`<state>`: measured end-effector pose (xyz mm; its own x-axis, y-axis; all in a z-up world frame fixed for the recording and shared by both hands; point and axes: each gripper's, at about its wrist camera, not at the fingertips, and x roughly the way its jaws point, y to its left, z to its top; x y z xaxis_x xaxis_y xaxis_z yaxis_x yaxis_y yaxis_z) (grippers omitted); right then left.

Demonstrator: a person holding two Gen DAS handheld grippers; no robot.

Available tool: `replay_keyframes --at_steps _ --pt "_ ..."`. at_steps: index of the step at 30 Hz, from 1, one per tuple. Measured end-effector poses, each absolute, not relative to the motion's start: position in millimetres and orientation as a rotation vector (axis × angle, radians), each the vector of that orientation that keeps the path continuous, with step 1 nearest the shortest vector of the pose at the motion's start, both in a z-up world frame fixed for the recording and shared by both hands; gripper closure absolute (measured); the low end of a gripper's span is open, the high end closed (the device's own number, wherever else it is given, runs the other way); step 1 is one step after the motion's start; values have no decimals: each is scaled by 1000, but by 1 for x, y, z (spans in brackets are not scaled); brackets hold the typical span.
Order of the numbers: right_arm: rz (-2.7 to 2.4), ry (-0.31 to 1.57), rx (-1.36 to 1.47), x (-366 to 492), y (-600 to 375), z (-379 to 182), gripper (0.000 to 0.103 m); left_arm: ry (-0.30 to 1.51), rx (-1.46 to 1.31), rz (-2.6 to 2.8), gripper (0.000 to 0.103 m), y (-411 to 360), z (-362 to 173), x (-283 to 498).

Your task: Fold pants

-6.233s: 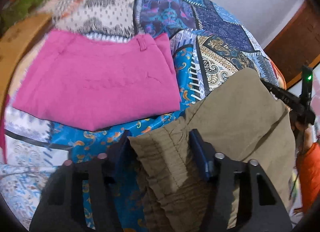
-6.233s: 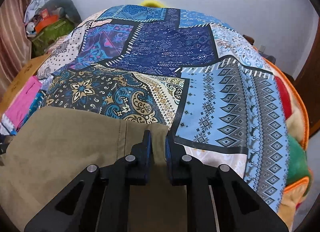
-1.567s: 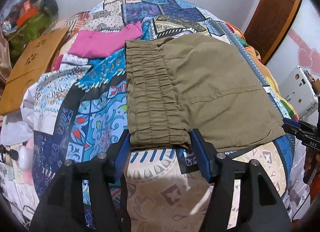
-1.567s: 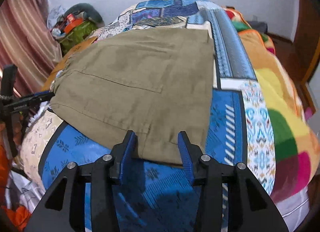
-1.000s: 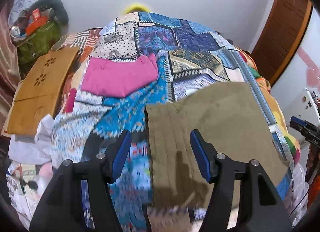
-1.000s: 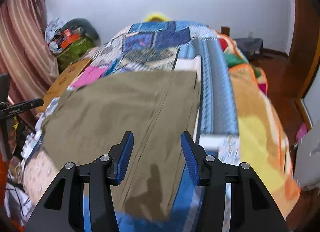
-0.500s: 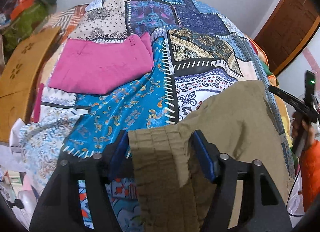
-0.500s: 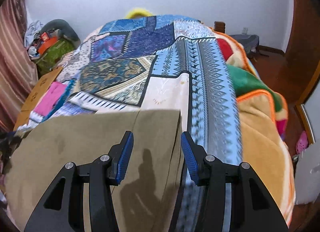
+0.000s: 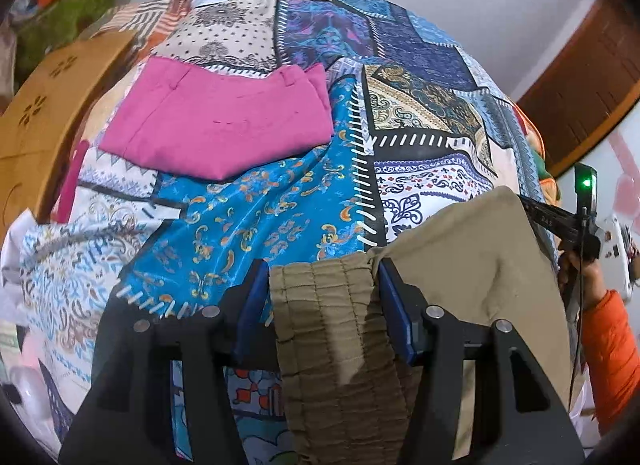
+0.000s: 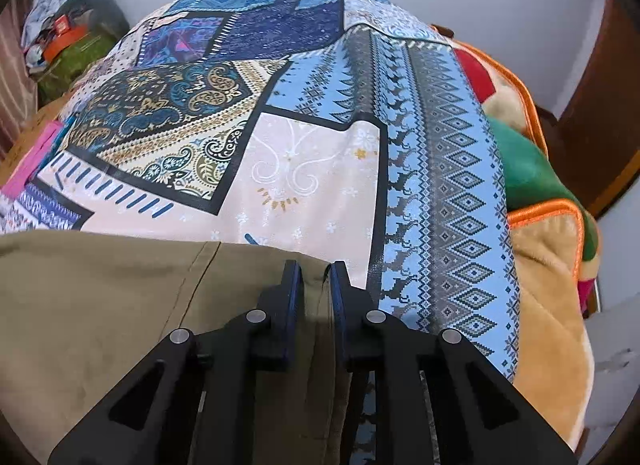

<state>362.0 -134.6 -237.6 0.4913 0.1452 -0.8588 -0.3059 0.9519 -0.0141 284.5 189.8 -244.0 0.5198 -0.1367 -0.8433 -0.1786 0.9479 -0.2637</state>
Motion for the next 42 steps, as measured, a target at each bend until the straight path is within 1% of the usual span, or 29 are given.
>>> replay_keyframes --at_steps 3,6,8,10,11,14,16,17,19,22,24,25,28,38,39,40,42 --pt "262 1051 -227 358 -130 -228 89 1015 -283 57 47 181 -229 279" --pt "300 1053 -222 342 -131 -205 88 956 -158 104 47 169 -205 269" --pt "363 1029 -193 326 -130 -185 80 928 -123 89 47 162 -191 266" --pt "436 994 -158 304 -124 -163 56 911 -126 52 46 155 -180 264" --pt "475 974 -141 292 -121 -153 53 903 -131 21 46 149 -175 263" --pt "580 957 -99 270 -105 -136 50 896 -125 -54 44 131 -170 265" --pt "637 971 -63 261 -87 -134 27 914 -110 -74 43 118 -175 269" --pt "651 970 -49 259 -79 -136 24 930 -99 -82 43 111 -180 272" --pt "670 983 -55 253 -63 -143 23 976 -87 -101 43 101 -194 277" --pt "694 1070 -115 247 -44 -169 23 1074 -59 -109 43 88 -225 282" --pt "700 1137 -165 242 -41 -189 23 1075 -15 -102 42 82 -235 275" --pt "696 1148 -192 236 -42 -195 23 1055 18 -98 40 78 -235 269" --pt "693 1099 -230 216 -55 -193 22 1028 95 -75 32 68 -231 253" --pt "608 1098 -167 173 -115 -185 22 1009 75 -60 25 72 -219 211" --pt "596 1098 -162 169 -119 -185 22 1007 93 -48 20 70 -218 205" --pt "581 1091 -163 165 -122 -184 22 1007 111 -40 17 69 -218 197" --pt "554 1077 -177 154 -131 -182 22 994 106 -36 17 71 -218 184"
